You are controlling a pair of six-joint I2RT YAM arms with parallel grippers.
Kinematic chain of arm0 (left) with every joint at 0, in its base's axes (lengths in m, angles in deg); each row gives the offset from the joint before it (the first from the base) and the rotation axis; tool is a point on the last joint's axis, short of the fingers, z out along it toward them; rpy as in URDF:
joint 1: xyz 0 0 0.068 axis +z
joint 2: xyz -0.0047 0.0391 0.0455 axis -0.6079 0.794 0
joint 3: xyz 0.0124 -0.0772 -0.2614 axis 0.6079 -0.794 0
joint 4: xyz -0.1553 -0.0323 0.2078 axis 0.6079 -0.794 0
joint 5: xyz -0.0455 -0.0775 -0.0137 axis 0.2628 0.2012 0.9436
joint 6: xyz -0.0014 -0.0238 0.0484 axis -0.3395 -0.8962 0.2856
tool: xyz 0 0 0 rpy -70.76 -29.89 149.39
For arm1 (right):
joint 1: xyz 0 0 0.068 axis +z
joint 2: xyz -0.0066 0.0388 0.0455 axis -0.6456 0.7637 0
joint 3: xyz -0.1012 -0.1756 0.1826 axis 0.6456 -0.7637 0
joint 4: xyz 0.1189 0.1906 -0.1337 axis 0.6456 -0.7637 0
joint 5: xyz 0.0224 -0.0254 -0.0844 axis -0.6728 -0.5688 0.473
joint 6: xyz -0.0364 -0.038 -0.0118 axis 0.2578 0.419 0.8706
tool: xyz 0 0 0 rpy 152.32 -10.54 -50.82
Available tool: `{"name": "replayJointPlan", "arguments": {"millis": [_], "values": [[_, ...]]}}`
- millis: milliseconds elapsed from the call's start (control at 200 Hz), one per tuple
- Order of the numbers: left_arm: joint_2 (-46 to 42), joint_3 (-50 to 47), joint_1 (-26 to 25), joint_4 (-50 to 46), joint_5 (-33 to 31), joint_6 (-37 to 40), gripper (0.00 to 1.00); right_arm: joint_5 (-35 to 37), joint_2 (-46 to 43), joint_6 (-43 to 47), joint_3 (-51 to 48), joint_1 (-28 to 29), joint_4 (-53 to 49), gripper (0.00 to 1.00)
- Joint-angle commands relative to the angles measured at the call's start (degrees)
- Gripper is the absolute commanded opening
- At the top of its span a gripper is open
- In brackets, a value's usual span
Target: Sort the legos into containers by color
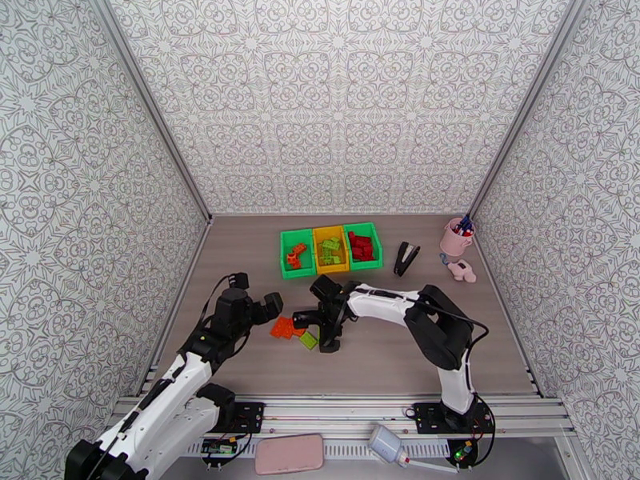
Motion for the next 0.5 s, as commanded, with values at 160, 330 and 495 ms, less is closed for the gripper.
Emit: {"name": "replayJointPlan", "arguments": {"millis": [160, 330, 495], "values": [[0.61, -0.47, 0.48, 0.49, 1.44, 1.85, 1.00, 2.19, 3.16, -1.94, 2.73, 0.36, -2.94, 0.83], [0.81, -0.37, 0.33, 0.92, 1.71, 2.23, 1.00, 3.12, 3.91, -2.44, 3.10, 0.40, -3.65, 0.72], [0.90, -0.54, 0.08, 1.39, 1.66, 2.33, 1.00, 3.45, 2.79, -2.62, 2.62, 0.39, -4.26, 0.60]]}}
